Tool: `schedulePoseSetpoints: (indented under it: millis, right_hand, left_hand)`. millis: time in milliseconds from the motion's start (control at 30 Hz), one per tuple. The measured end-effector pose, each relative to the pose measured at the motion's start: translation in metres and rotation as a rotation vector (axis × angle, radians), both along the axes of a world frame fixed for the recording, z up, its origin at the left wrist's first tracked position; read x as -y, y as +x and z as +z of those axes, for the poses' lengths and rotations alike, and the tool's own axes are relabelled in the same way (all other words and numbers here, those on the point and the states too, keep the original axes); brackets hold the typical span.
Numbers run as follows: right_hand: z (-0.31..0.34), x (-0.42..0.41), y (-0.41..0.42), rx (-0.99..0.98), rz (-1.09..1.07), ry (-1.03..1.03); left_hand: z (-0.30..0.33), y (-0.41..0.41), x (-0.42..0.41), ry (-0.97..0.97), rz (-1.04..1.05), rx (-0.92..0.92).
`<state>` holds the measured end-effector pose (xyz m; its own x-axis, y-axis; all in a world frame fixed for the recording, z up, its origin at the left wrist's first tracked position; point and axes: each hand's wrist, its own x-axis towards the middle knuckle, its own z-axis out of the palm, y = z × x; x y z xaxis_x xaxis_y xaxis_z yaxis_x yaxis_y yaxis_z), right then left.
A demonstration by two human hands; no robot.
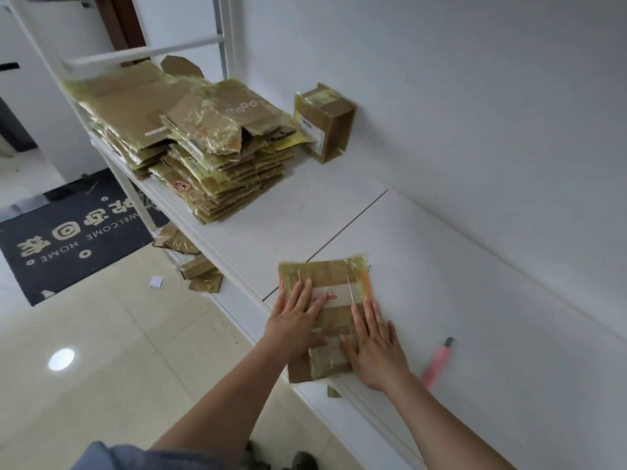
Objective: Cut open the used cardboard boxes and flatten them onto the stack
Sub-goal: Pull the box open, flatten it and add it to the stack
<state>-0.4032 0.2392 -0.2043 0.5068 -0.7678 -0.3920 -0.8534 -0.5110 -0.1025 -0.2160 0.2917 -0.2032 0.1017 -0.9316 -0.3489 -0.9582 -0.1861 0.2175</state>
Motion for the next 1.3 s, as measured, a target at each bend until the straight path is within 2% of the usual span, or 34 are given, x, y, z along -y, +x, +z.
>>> schedulePoseSetpoints:
  millis: [100, 200, 300, 367, 533, 667, 700, 800, 833, 900, 1100, 1300]
  right_hand:
    - [0.003, -0.008, 0.001, 0.066, -0.059, 0.025]
    - [-0.001, -0.018, -0.001, 0.111, -0.139, 0.04]
    - [-0.001, -0.019, 0.0, 0.192, -0.201, 0.103]
    - [0.003, -0.017, 0.003, 0.263, -0.237, 0.155]
    - [0.027, -0.015, 0.0, 0.711, -0.448, 0.26]
    - [0.057, -0.019, 0.006, 0.793, -0.643, 0.184]
    - [0.064, -0.02, 0.009, 0.854, -0.646, 0.167]
    - [0.086, -0.021, 0.03, 1.213, -0.592, 0.161]
    - [0.094, -0.023, 0.035, 1.267, -0.593, 0.158]
    - [0.104, -0.028, 0.063, 1.285, -0.613, 0.088]
    - [0.127, -0.043, 0.181, 1.32, -0.629, -0.076]
    - [0.147, -0.031, 0.253, 1.343, -0.672, -0.13]
  left_hand:
    - [0.01, -0.009, -0.008, -0.077, 0.188, -0.112]
    - [0.018, -0.013, -0.025, -0.211, 0.467, -0.246]
    - [0.03, -0.01, -0.032, -0.141, 0.738, -0.429]
    - [0.039, -0.009, -0.033, -0.077, 0.839, -0.588]
    - [0.067, -0.006, -0.025, -0.191, 0.844, -0.85]
    - [0.099, 0.011, -0.005, -0.267, 0.725, -0.982]
    - [0.106, 0.017, -0.001, -0.283, 0.707, -1.027]
    - [0.129, 0.043, 0.006, -0.321, 0.686, -1.153]
    - [0.133, 0.05, 0.007, -0.329, 0.691, -1.181]
    - [0.144, 0.08, 0.004, -0.341, 0.681, -1.192]
    - [0.165, 0.194, -0.012, -0.481, 0.661, -1.017]
    - [0.197, 0.27, 0.007, -0.46, 0.599, -1.0]
